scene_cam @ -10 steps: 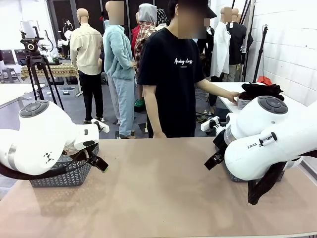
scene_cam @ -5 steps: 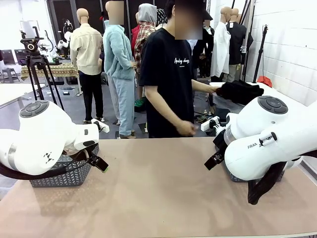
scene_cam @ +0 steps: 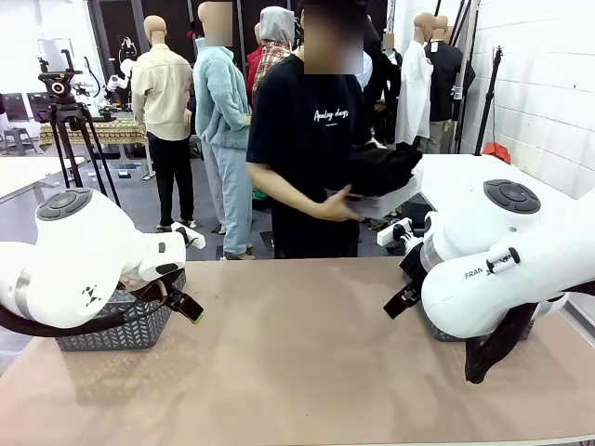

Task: Sort the tops and bottoms.
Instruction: Lift clothes from the center of the table with your left hand.

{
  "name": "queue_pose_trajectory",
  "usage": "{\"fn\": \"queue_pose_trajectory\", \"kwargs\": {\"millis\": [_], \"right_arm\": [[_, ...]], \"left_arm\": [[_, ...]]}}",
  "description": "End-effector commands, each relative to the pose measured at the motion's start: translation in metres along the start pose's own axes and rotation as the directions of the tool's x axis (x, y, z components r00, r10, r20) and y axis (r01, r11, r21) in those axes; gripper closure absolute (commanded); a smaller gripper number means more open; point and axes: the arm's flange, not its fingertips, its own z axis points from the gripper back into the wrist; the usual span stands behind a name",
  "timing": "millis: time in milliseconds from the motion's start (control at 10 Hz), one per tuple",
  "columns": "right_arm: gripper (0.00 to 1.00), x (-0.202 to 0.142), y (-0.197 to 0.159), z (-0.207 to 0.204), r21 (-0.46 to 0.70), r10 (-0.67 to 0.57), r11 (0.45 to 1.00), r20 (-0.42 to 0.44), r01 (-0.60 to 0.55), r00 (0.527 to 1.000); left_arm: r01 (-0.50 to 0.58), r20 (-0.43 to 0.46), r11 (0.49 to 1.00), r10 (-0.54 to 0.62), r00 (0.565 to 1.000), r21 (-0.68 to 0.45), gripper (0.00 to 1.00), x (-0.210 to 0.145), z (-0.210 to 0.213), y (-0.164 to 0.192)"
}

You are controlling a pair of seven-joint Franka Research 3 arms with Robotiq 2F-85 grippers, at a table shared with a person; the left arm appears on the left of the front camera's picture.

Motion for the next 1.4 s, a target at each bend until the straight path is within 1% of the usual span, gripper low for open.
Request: {"fn": "queue_pose_trajectory", "kwargs": {"millis": [0,1300], "right_arm": [[0.0,0.0,-0.0001,0.0,0.0,-0.001,1.0,0.0,0.001,1.0],[0.0,0.0,-0.0001,0.0,0.0,-0.001,1.0,0.0,0.001,1.0]], "left_arm": [[-0.004,0.0,1.0,0.004,1.0,0.0,0.0,-0.0005,0.0,0.0017],[-0.004,0.0,1.0,0.004,1.0,0.0,0.0,-0.0005,0.0,0.0017]]}}
